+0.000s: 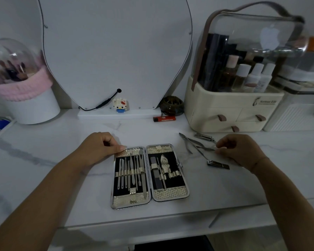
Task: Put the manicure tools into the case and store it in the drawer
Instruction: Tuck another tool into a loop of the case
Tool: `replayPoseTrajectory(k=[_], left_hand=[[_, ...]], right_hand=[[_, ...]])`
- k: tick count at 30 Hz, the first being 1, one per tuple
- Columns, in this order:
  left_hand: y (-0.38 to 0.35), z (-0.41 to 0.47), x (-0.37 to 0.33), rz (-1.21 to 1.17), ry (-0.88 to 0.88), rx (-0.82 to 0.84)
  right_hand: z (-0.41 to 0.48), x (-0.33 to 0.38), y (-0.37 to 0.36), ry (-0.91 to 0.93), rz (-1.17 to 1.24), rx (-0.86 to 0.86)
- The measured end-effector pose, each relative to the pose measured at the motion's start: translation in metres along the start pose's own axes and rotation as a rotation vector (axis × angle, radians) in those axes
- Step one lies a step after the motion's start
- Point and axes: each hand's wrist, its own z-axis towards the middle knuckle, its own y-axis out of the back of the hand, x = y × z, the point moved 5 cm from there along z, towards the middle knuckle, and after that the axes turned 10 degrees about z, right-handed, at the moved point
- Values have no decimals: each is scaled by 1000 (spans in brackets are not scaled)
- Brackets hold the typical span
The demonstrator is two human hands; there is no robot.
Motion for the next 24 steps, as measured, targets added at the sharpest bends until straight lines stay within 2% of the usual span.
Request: replayPoseTrajectory(k=[4,6,10,12,16,19,24], left_hand=[[0,-1,-1,-4,-7,12],[0,-2,-2,-10,-8,9],[0,-1,-3,13,-12,7],[0,-1,-3,9,-5,6],[0,-1,-3,15,4,2],[2,-2,-2,22,5,-3],[3,-2,-3,50,-6,-8]], right_hand=[[-1,-4,4,-35,164,-33],[0,-9,8,-55,272,-89],[1,-8,12,-45,335,-237],[0,7,3,-37,418,-248],[1,54,-51,-70,665,-30],[5,86,-90,-100,687,123],[12,112,-129,-181,705,165]])
